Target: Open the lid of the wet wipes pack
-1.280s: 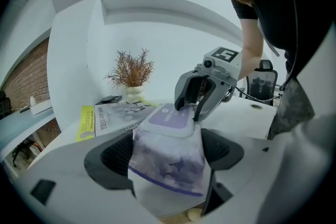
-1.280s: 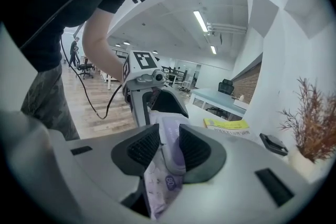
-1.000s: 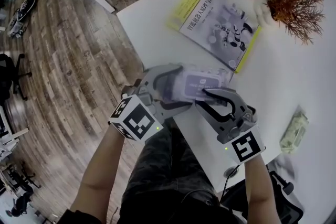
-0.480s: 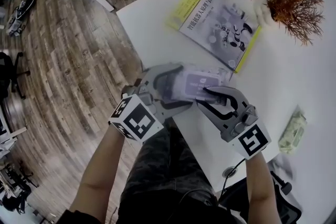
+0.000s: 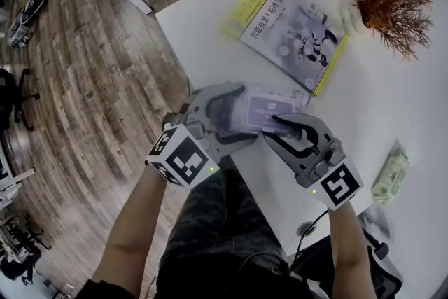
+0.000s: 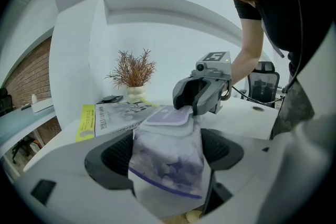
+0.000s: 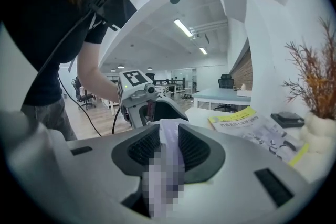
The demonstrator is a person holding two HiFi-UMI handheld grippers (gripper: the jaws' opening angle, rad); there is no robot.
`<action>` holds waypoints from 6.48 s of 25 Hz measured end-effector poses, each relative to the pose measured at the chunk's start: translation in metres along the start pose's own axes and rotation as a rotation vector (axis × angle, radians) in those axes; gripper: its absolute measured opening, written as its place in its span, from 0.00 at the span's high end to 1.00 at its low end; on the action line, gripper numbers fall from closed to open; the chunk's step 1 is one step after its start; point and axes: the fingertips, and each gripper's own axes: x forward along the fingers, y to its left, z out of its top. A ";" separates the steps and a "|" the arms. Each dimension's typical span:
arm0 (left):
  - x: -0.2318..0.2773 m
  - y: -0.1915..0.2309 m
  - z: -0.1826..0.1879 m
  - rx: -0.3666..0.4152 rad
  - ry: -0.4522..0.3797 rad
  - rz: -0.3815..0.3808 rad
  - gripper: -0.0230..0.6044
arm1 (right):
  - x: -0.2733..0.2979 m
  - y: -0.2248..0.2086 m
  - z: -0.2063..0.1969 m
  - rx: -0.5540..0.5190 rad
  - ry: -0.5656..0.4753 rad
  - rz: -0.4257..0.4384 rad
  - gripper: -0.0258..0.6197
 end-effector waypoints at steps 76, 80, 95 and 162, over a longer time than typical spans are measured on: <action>-0.041 -0.005 0.041 -0.065 -0.168 0.168 0.94 | -0.041 -0.016 -0.001 0.009 0.002 -0.336 0.93; -0.042 -0.006 0.040 -0.059 -0.161 0.170 0.94 | -0.041 -0.018 0.000 0.018 -0.007 -0.348 0.93; -0.038 0.001 0.041 -0.057 -0.121 0.161 0.94 | -0.038 -0.026 0.008 0.010 -0.024 -0.367 0.93; -0.010 0.050 0.035 -0.090 -0.101 0.126 0.94 | -0.017 -0.071 -0.001 0.045 0.004 -0.355 0.93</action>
